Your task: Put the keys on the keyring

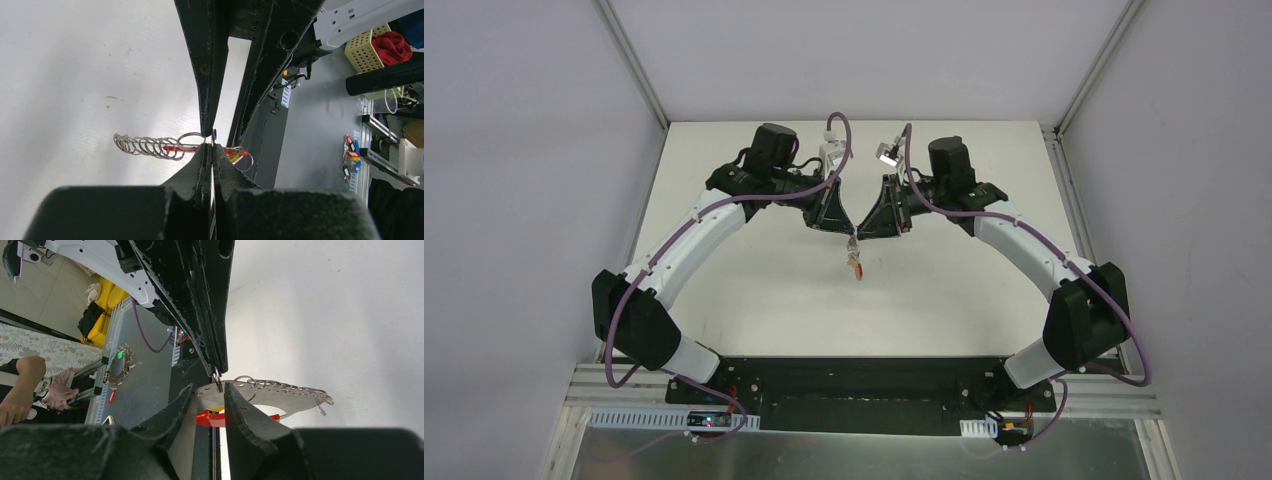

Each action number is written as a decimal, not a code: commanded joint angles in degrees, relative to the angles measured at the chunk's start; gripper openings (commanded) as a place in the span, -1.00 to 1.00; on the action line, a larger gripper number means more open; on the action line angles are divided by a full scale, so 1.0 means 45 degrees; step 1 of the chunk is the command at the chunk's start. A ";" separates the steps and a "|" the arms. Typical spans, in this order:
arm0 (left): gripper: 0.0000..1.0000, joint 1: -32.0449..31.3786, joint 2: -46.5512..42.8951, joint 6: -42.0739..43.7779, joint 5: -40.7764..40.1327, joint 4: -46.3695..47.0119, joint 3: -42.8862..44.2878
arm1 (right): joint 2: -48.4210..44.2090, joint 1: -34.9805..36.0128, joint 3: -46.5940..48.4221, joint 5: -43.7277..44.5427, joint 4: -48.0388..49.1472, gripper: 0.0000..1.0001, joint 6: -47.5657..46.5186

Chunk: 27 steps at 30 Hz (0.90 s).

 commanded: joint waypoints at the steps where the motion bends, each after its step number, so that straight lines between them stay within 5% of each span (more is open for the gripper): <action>1: -1.00 -0.0114 -0.0577 -0.0110 0.0552 0.0593 -0.0114 | -0.0040 0.0104 0.0592 -0.0227 0.0039 -0.44 -0.0389; 20: -1.00 -0.0029 -0.0455 -0.0594 0.0911 0.1094 -0.0267 | 0.0264 0.0036 0.0837 0.0386 0.0737 -1.00 0.0934; 23: -0.87 0.0439 -0.0435 -0.2404 0.1491 0.2871 -0.0704 | 0.0208 -0.0204 0.0715 0.0324 0.1648 -1.00 0.1911; 27: -0.54 0.1503 -0.0375 -0.6847 0.2199 0.8246 -0.2272 | 0.0024 -0.0689 -0.0151 0.0134 0.4596 -1.00 0.4637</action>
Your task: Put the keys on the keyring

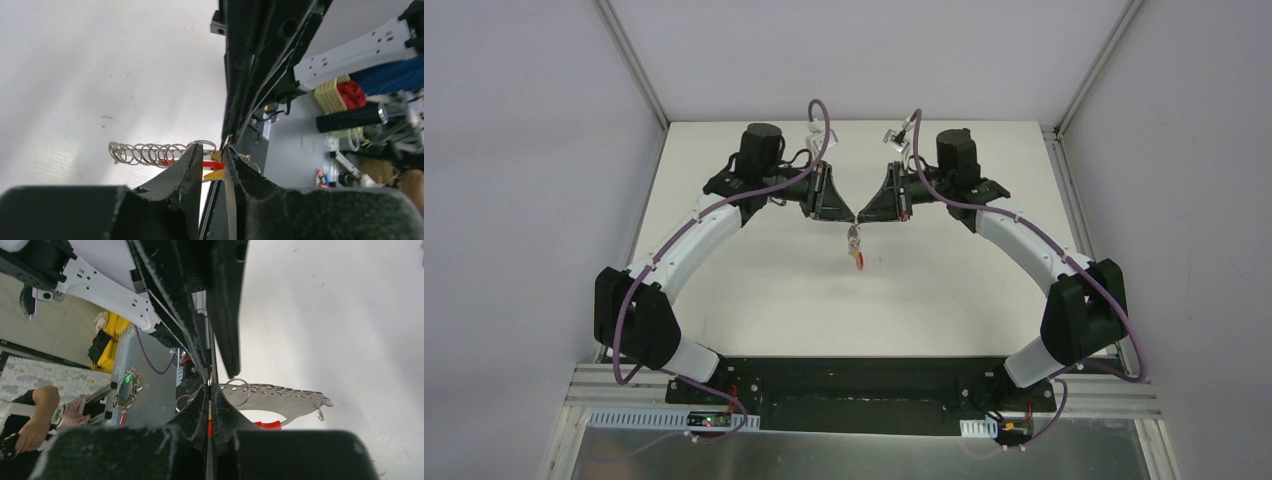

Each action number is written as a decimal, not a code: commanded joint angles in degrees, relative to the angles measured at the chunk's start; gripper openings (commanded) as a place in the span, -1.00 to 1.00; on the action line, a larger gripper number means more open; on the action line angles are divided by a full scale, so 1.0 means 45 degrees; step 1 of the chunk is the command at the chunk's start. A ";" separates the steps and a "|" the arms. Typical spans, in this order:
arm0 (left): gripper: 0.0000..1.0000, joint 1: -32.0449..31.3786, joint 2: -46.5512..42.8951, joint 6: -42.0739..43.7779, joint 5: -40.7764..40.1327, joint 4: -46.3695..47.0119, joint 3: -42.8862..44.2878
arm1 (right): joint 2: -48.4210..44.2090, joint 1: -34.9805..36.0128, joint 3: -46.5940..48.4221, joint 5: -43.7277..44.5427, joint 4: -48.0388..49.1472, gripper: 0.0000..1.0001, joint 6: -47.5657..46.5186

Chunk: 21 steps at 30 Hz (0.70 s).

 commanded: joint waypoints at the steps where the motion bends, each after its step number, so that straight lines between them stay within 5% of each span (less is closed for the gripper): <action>1: -0.48 0.0976 -0.0269 -0.5456 0.1421 0.6903 -0.1543 | -0.0276 -0.0468 -0.0545 -0.0173 0.4035 -1.00 0.3205; 5: -0.29 0.1300 0.0147 -0.8129 0.1779 1.0234 -0.2093 | -0.0258 -0.0652 -0.0968 0.0002 0.5267 -1.00 0.4382; 21: -0.29 0.1001 0.0344 -0.7890 0.1584 1.0124 -0.2511 | -0.0059 -0.1082 -0.1611 0.0334 0.7786 -1.00 0.6554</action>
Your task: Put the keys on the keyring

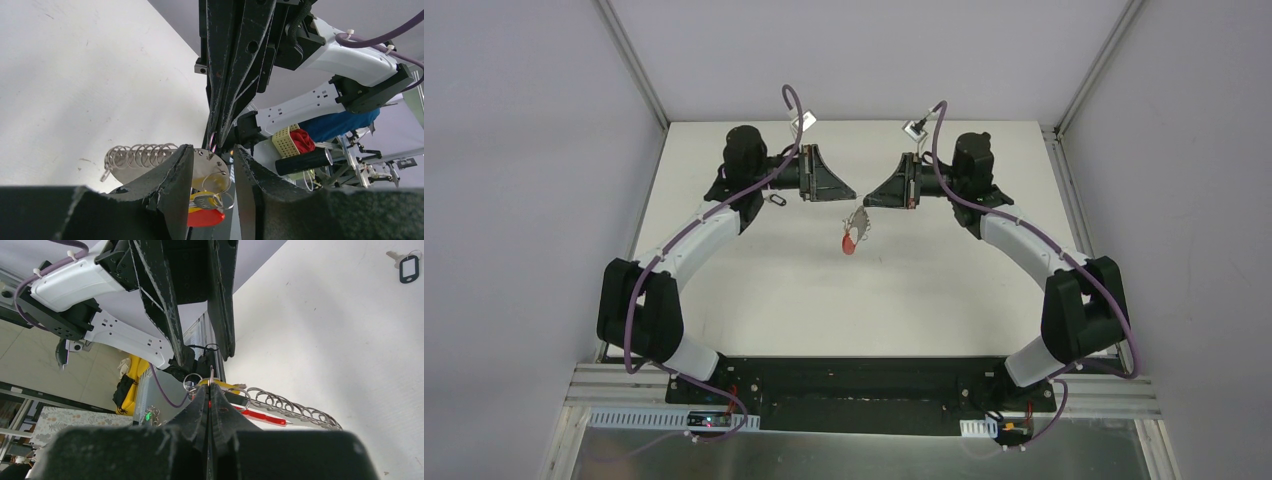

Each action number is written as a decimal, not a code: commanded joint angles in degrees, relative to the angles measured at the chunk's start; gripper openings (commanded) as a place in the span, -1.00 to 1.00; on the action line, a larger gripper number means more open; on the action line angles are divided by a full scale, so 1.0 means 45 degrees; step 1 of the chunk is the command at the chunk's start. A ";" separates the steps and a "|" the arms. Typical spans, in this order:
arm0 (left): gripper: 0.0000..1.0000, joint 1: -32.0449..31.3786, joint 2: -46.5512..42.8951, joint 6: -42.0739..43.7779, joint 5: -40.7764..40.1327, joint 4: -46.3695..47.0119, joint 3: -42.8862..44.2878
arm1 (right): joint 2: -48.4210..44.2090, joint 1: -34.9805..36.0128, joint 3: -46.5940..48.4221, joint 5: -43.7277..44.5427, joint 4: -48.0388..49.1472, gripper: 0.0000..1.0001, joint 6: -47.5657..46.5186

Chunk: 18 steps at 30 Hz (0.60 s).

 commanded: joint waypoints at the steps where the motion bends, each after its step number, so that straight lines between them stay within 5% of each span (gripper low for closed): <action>1: -0.29 -0.0263 0.0058 0.0099 0.0349 0.0510 0.0001 | -0.0049 -0.0156 -0.0025 -0.0050 0.1898 -1.00 0.1104; 9: -0.32 -0.0452 0.0175 0.0334 0.0296 0.0149 0.0146 | 0.0092 -0.0163 -0.0113 -0.0100 0.2390 -1.00 0.1423; 18: -0.64 -0.0532 0.0274 0.0322 0.0305 0.0063 0.0221 | 0.0185 -0.0209 -0.0142 -0.0069 0.2449 -1.00 0.1393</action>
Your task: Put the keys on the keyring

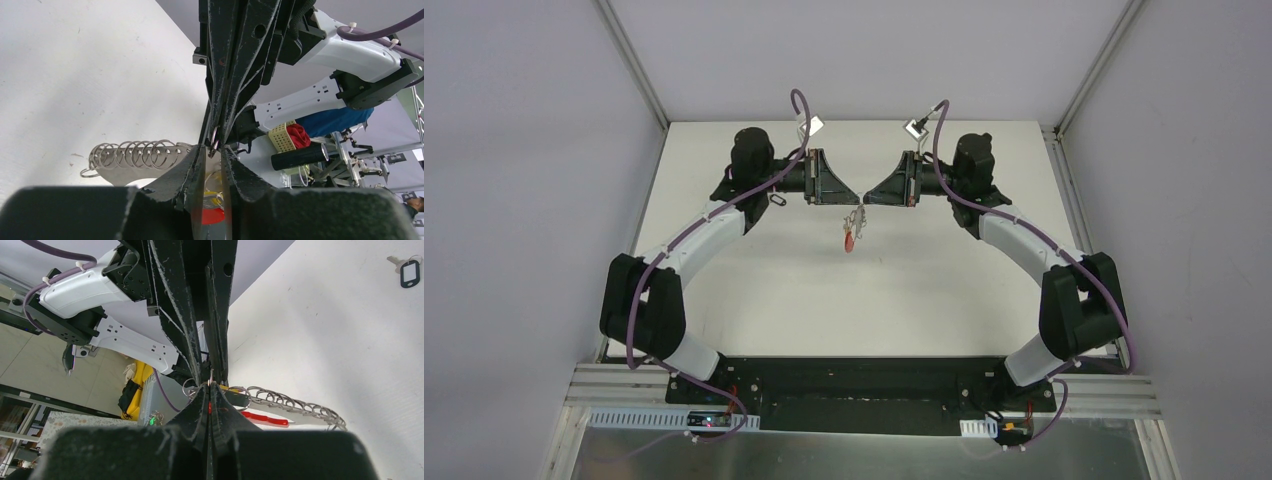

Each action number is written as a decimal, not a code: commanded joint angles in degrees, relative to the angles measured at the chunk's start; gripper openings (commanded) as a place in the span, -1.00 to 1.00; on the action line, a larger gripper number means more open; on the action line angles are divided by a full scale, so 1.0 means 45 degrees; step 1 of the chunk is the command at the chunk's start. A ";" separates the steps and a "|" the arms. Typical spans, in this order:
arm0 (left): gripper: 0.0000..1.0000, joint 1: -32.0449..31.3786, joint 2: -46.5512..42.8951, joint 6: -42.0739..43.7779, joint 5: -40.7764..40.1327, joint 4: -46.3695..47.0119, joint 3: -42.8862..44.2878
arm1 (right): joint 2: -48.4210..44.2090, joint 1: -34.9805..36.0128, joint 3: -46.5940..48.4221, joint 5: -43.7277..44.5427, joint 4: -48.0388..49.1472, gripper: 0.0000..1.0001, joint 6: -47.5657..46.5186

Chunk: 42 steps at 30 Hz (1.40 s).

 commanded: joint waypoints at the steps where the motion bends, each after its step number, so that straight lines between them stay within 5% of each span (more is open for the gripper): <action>1: -0.66 -0.0183 0.0029 0.0270 0.0312 0.0300 0.0234 | -0.0080 -0.0077 0.0052 -0.0084 0.0987 -1.00 0.0172; 20: -1.00 -0.0286 0.0096 0.0385 0.0398 0.0222 0.0456 | 0.0055 -0.0039 -0.0162 -0.0161 0.1198 -0.96 -0.0034; 22: -1.00 -0.0286 -0.0025 0.1074 0.0386 -0.0590 0.0574 | -0.0032 -0.0047 -0.0055 -0.0171 0.0790 -0.90 -0.0442; 28: -1.00 -0.0286 -0.0894 0.6568 -0.0998 -0.6585 0.1470 | -0.0478 -0.0074 0.0754 0.0248 -0.3189 -0.17 -0.3601; 32: -1.00 -0.0286 -0.1486 0.8920 -0.2127 -0.8394 0.1601 | -0.0833 -0.0050 0.1124 0.0850 -0.5011 0.12 -0.5357; 42: -1.00 -0.0269 -0.2652 1.1101 -0.3995 -0.9502 0.0912 | -0.1204 0.0120 0.1366 0.2347 -0.6642 0.25 -0.7324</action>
